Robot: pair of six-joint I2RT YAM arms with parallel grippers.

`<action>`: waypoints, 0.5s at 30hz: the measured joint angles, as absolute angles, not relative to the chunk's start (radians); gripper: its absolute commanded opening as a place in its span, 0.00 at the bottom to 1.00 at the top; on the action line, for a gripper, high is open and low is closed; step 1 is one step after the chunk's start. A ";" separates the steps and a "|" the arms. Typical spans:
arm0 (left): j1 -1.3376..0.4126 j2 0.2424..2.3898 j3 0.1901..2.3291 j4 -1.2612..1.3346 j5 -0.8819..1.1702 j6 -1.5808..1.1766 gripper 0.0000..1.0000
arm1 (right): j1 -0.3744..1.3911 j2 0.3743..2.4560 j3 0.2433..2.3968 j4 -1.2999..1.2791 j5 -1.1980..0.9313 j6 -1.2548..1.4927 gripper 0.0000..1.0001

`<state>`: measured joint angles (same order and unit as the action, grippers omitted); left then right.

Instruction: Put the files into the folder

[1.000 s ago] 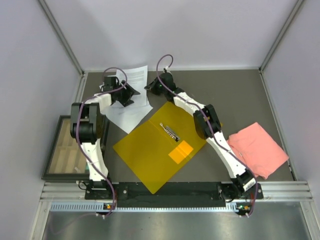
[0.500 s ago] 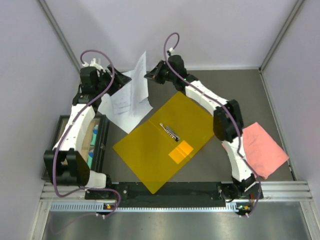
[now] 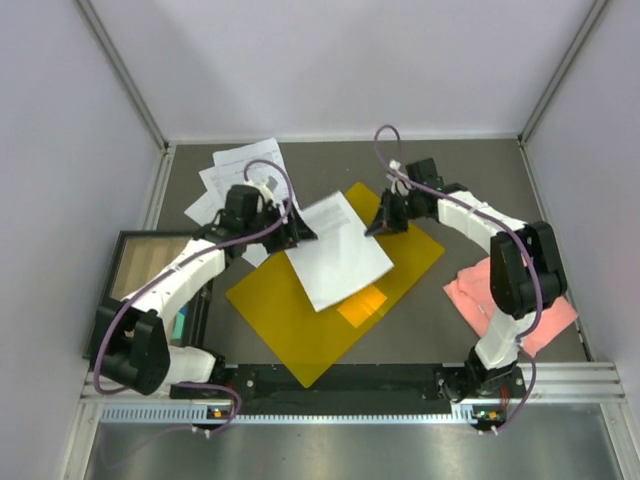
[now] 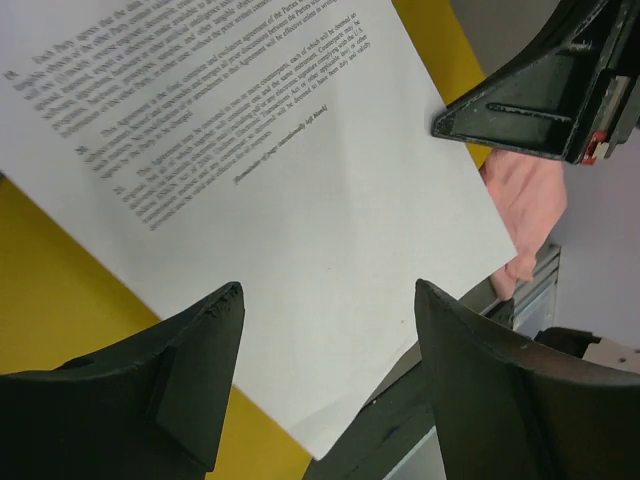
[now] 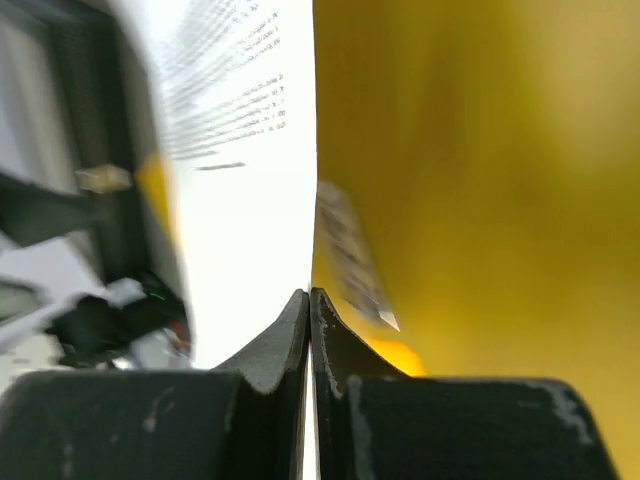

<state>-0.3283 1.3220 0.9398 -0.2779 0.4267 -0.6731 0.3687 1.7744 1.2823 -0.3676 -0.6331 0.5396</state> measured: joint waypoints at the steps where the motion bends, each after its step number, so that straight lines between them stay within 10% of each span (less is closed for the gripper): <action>1: -0.363 1.323 0.922 -0.274 0.423 -0.673 0.73 | 0.348 1.766 1.249 -0.422 -0.616 0.492 0.00; 15: -0.487 1.333 0.673 -0.168 0.334 -0.732 0.73 | 0.292 1.610 1.287 -0.681 -0.268 0.092 0.00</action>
<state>-0.4866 1.3327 0.6735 -0.1680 0.3336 -0.7322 0.2924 1.6096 1.2869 -0.6811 -0.2684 0.0921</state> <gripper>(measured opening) 0.732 0.004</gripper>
